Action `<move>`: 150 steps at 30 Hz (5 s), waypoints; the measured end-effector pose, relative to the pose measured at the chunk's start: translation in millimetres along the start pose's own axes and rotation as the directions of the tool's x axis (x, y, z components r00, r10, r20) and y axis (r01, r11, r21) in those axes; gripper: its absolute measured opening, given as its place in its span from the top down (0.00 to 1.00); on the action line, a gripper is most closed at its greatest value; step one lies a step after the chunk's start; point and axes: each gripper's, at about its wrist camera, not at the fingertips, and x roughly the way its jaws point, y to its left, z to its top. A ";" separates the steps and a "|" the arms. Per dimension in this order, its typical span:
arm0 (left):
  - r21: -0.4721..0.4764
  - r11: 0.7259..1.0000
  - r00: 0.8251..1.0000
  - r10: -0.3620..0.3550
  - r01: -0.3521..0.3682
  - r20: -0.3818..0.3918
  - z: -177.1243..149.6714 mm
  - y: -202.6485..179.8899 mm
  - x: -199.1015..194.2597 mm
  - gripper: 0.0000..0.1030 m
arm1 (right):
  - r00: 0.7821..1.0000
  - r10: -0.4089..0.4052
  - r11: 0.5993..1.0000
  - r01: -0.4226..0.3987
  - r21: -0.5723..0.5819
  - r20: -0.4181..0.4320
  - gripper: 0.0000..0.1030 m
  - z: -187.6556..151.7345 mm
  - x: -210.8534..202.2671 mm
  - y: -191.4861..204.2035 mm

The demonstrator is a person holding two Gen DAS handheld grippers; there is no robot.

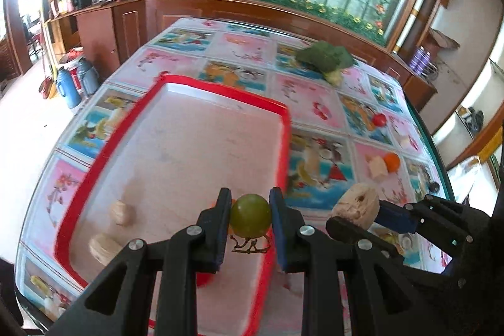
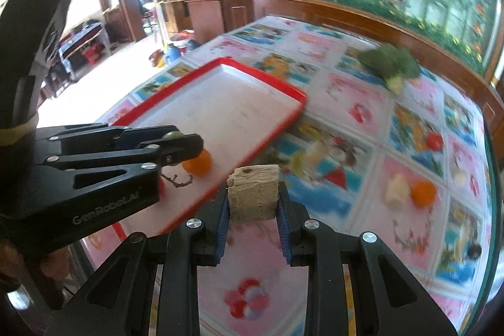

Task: Organize fruits
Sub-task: 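Carry the beige block and the lime over the red-rimmed tray with both tools, then lower both tools into the tray and open them, releasing block and lime, then withdraw both open tools from the tray toward the remaining items, then grasp an orange with the right tool while the left tool grasps a beige block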

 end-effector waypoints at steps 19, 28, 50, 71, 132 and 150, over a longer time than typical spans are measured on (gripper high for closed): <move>-0.093 0.984 0.987 0.145 -0.151 -0.069 28.4 85.3 58.8 0.74 | 0.996 0.065 0.998 -0.065 -0.003 -0.061 0.74 56.9 96.9 24.9; -0.103 0.982 0.983 0.147 -0.159 -0.112 21.6 95.7 78.2 0.73 | 0.992 0.073 0.997 -0.074 -0.007 -0.106 0.74 57.0 122.8 35.8; -0.097 0.972 0.974 0.207 -0.216 -0.096 18.2 89.4 71.7 0.43 | 0.992 0.034 0.999 -0.036 -0.021 -0.121 0.67 53.5 127.2 28.9; -0.043 0.979 0.979 0.199 -0.201 -0.036 -1.2 23.0 26.1 0.27 | 0.999 -0.006 0.999 0.008 0.033 -0.047 0.67 0.9 32.5 -31.0; 0.226 0.969 0.985 -0.063 0.099 -0.160 7.0 -183.7 130.8 0.70 | 0.997 -0.062 0.954 0.071 0.290 -0.039 0.60 -49.0 18.3 -227.5; 0.171 0.977 0.979 -0.101 0.131 -0.175 -7.5 -159.8 113.3 0.70 | 0.990 -0.123 0.959 0.138 0.248 -0.076 0.66 -53.1 19.3 -209.0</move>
